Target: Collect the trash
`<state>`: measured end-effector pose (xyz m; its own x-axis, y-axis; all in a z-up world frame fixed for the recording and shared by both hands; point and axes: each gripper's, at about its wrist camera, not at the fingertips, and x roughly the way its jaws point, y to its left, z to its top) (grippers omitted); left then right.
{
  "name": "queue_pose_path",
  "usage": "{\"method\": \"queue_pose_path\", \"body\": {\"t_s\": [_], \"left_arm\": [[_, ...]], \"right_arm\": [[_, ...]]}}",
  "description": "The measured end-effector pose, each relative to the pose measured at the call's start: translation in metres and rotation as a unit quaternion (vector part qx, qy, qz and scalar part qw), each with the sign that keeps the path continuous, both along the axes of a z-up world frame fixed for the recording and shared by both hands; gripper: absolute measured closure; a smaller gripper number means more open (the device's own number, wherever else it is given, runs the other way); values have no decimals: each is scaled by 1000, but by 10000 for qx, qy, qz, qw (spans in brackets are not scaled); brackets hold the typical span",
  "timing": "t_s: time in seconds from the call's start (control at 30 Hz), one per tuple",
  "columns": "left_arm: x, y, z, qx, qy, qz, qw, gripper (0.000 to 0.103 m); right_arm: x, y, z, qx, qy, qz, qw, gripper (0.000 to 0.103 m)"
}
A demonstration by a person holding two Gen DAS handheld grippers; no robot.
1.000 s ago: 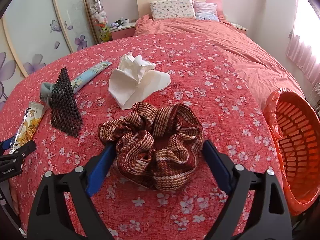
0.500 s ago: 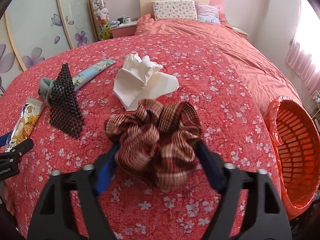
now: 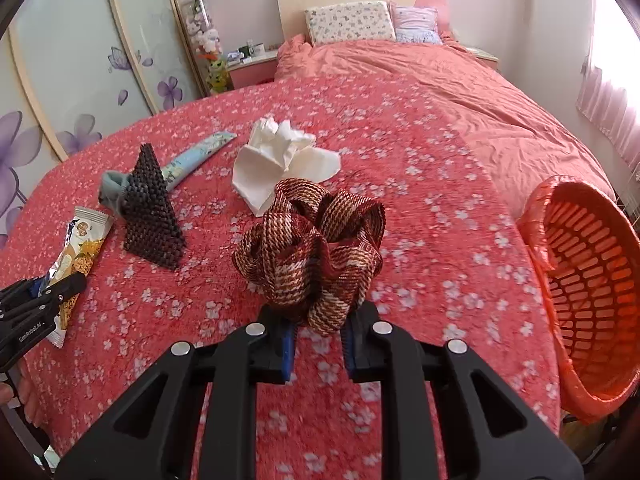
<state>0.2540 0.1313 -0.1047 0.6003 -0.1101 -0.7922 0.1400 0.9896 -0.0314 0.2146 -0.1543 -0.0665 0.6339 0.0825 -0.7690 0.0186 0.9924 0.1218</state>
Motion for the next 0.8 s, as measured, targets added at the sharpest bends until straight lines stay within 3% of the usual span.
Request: {"method": "queue_pose_path", "body": {"t_s": [0.4,0.8], "left_arm": [[-22,-29,55,-209,-559,-210,9980,66],[-36,-139,107,-624,-1057,-1093,9864,66]], "right_arm": [[-32,-31,42,85,-555,-190,9982,85],[-71,-103,74,11,-1095,-916,9898,84]]}}
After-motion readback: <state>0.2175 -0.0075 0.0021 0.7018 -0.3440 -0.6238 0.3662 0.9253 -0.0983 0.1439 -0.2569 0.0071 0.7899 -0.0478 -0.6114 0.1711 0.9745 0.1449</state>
